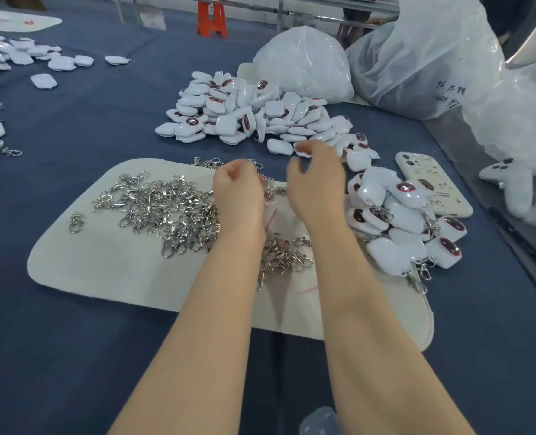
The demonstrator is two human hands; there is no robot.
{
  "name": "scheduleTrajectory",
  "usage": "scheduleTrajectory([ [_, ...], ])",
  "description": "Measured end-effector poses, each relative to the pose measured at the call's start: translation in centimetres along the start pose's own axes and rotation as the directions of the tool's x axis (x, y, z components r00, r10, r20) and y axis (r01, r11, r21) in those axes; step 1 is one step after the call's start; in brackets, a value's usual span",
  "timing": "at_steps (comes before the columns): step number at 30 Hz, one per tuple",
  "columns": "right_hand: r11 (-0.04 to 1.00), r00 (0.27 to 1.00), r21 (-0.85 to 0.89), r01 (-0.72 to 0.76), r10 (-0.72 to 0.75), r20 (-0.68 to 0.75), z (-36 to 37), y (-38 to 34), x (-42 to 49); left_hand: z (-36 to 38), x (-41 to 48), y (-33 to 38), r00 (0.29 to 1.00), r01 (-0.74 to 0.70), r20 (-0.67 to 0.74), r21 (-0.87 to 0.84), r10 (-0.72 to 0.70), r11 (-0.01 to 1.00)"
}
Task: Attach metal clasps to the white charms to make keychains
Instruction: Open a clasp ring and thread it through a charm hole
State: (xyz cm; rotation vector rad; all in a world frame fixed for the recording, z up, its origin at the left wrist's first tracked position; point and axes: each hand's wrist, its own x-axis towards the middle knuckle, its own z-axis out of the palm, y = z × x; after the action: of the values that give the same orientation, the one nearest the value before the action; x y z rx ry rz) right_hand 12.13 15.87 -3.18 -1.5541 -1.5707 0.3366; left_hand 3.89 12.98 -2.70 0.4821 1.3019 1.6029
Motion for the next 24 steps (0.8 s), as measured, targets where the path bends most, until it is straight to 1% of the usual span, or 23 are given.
scheduleTrajectory([
  [1, 0.999, 0.995, -0.044, -0.008, 0.013, 0.101, 1.1, -0.1, 0.8, 0.5, 0.5, 0.3, 1.0, -0.018, 0.004, -0.002, 0.018, 1.0],
  [3, 0.994, 0.974, -0.103, -0.02, 0.042, 0.222, 2.9, -0.2, 2.4, 1.3, 1.7, 0.9, 0.998, -0.057, 0.003, 0.003, 0.057, 0.998],
  [5, 0.991, 0.961, -0.129, -0.034, 0.068, 0.268, 4.3, -0.2, 3.9, 2.0, 2.9, 1.1, 0.997, -0.076, -0.002, 0.023, 0.076, 0.997],
  [8, 0.982, 0.949, -0.191, -0.009, 0.069, 0.307, 5.8, 0.2, 5.7, 2.7, 4.3, 1.1, 0.996, -0.092, -0.012, 0.033, 0.092, 0.995],
  [10, 0.969, 0.94, -0.247, -0.021, 0.103, 0.325, 6.6, 0.7, 6.4, 3.2, 4.9, 0.9, 0.995, -0.092, -0.024, 0.034, 0.093, 0.995],
  [13, 0.938, 0.951, -0.343, -0.049, 0.15, 0.272, 7.3, 1.3, 6.8, 3.6, 5.3, 0.5, 0.995, -0.091, -0.027, 0.041, 0.092, 0.995],
  [16, 0.933, 0.965, -0.336, -0.128, 0.196, 0.175, 7.6, 1.4, 7.2, 3.6, 5.4, 0.3, 0.996, -0.081, -0.039, 0.058, 0.083, 0.995],
  [20, 0.933, 0.973, -0.33, -0.141, 0.193, 0.129, 7.5, 1.3, 7.2, 3.5, 5.4, 0.3, 0.995, -0.092, -0.022, 0.054, 0.093, 0.994],
  [22, 0.942, 0.977, -0.295, -0.162, 0.194, 0.084, 7.1, 1.2, 7.2, 3.2, 5.3, 0.4, 0.995, -0.093, -0.017, 0.056, 0.094, 0.994],
  [23, 0.955, 0.979, -0.239, -0.177, 0.197, 0.061, 6.8, 1.1, 7.1, 3.0, 5.2, 0.4, 0.996, -0.092, -0.012, 0.068, 0.093, 0.993],
  [24, 0.972, 0.98, -0.144, -0.188, 0.196, 0.044, 6.3, 0.8, 7.0, 2.8, 5.0, 0.5, 0.996, -0.089, 0.0, 0.085, 0.09, 0.992],
])
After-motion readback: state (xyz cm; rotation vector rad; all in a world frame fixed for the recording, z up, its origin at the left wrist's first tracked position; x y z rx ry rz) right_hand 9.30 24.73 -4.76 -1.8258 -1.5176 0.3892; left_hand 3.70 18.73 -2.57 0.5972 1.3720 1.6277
